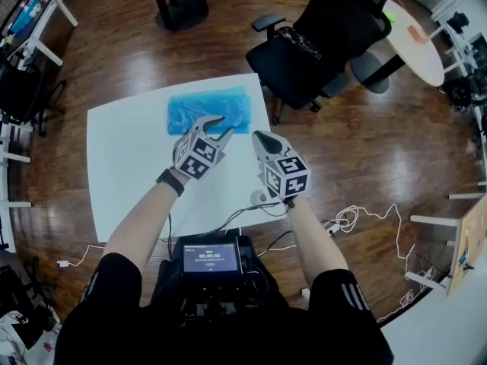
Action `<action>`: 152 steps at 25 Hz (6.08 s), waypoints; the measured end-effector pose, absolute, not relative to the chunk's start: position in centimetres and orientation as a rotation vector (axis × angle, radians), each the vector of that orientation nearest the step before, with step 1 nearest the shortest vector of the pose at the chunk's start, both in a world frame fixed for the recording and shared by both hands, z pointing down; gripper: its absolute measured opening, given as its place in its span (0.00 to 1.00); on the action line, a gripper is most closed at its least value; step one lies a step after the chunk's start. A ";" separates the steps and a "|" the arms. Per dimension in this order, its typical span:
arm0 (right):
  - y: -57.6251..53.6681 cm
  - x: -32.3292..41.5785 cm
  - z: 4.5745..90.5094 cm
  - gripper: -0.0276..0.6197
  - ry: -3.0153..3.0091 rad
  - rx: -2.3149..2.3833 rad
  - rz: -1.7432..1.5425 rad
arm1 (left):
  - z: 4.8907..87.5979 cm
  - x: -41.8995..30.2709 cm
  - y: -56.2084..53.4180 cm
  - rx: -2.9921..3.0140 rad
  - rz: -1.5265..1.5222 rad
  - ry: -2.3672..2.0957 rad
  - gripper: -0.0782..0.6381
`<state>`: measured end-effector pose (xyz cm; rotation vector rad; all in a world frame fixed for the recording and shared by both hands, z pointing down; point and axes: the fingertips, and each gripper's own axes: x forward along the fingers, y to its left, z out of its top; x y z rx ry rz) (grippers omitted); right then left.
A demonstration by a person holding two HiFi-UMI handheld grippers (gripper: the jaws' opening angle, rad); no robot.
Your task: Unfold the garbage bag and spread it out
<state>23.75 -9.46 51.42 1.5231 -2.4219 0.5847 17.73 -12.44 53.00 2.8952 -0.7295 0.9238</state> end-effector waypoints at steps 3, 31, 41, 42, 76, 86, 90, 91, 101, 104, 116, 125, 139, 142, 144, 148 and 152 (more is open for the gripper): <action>-10.2 24.0 52.4 0.10 -2.408 1.541 0.586 | 54.5 18.1 -12.9 2.879 0.956 -0.702 0.31; -15.3 25.0 65.2 0.21 -2.085 1.486 0.646 | 64.9 21.3 -17.6 2.756 1.142 -0.537 0.36; -16.4 25.3 69.1 0.31 -1.967 1.472 0.625 | 67.5 22.9 -17.7 2.738 1.266 -0.430 0.36; -16.4 25.3 69.4 0.32 -1.959 1.471 0.631 | 67.8 23.1 -17.7 2.733 1.287 -0.412 0.36; -16.8 26.1 72.6 0.34 -1.878 1.461 0.702 | 72.2 23.0 -18.7 2.580 1.313 -0.373 0.11; -16.6 26.1 72.6 0.34 -1.871 1.476 0.699 | 66.6 22.1 -19.7 2.681 1.129 -0.508 0.11; -16.6 26.3 72.6 0.34 -1.864 1.481 0.681 | 64.1 21.0 -20.5 2.713 1.042 -0.587 0.11; -16.6 26.3 72.6 0.34 -1.865 1.479 0.673 | 63.4 20.5 -20.7 2.719 1.016 -0.611 0.11; -16.8 26.3 72.7 0.34 -1.842 1.467 0.654 | 56.2 12.8 -23.8 2.715 0.751 -0.918 0.11; -16.8 26.3 72.7 0.34 -1.839 1.460 0.654 | 55.2 10.2 -24.5 2.710 0.731 -0.995 0.11; -17.1 26.6 72.9 0.34 -1.777 1.416 0.584 | 54.2 -2.0 -25.0 2.596 0.737 -1.278 0.11; -17.2 26.4 72.9 0.33 -1.741 1.367 0.551 | 56.7 -13.7 -25.6 2.423 0.765 -1.490 0.11; -17.2 25.8 72.9 0.27 -1.719 1.297 0.508 | 62.5 -24.6 -24.3 2.222 0.926 -1.558 0.11; -17.3 25.8 72.9 0.27 -1.718 1.297 0.511 | 63.1 -25.8 -24.2 2.192 0.938 -1.539 0.11; -17.3 25.9 72.9 0.27 -1.716 1.299 0.519 | 63.9 -26.6 -24.4 2.188 0.964 -1.528 0.11; -17.2 25.9 73.0 0.27 -1.712 1.308 0.529 | 65.5 -28.3 -24.5 2.182 1.012 -1.518 0.11; -17.4 25.7 72.9 0.27 -1.709 1.296 0.528 | 66.1 -28.9 -24.4 2.180 1.015 -1.490 0.12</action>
